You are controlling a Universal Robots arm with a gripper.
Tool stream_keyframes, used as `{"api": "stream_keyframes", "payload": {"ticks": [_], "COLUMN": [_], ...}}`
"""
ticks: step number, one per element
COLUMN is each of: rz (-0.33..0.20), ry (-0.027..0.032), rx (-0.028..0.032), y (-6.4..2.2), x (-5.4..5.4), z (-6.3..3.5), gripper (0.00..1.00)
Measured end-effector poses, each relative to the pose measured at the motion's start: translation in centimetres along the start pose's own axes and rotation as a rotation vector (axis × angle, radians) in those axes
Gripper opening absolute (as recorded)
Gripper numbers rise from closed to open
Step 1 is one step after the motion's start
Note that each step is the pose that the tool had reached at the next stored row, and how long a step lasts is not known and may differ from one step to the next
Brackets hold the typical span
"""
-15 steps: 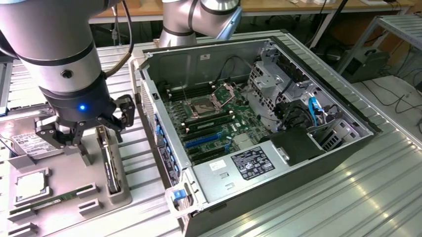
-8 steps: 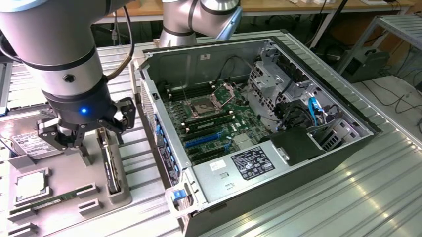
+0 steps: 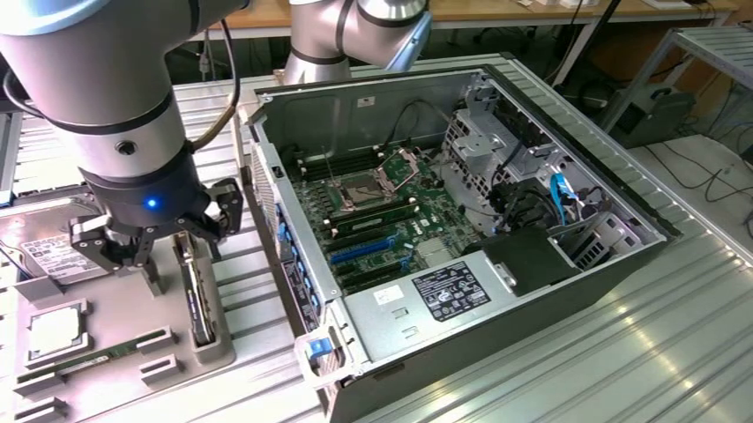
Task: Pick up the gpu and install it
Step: 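Pick up the gpu and move the gpu toward the slot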
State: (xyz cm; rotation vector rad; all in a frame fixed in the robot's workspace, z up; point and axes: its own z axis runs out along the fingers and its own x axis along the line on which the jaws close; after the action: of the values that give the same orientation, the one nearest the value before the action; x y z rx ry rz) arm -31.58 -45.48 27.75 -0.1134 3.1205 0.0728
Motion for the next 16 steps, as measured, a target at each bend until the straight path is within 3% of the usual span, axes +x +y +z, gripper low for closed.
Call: {"api": "stream_keyframes", "payload": {"ticks": [16], "rz": [0.033], "ry": [-0.0015], "rx": [0.0008], "y": [-0.52], "x": [0.1], "z": [1.15], "gripper": [0.68]}}
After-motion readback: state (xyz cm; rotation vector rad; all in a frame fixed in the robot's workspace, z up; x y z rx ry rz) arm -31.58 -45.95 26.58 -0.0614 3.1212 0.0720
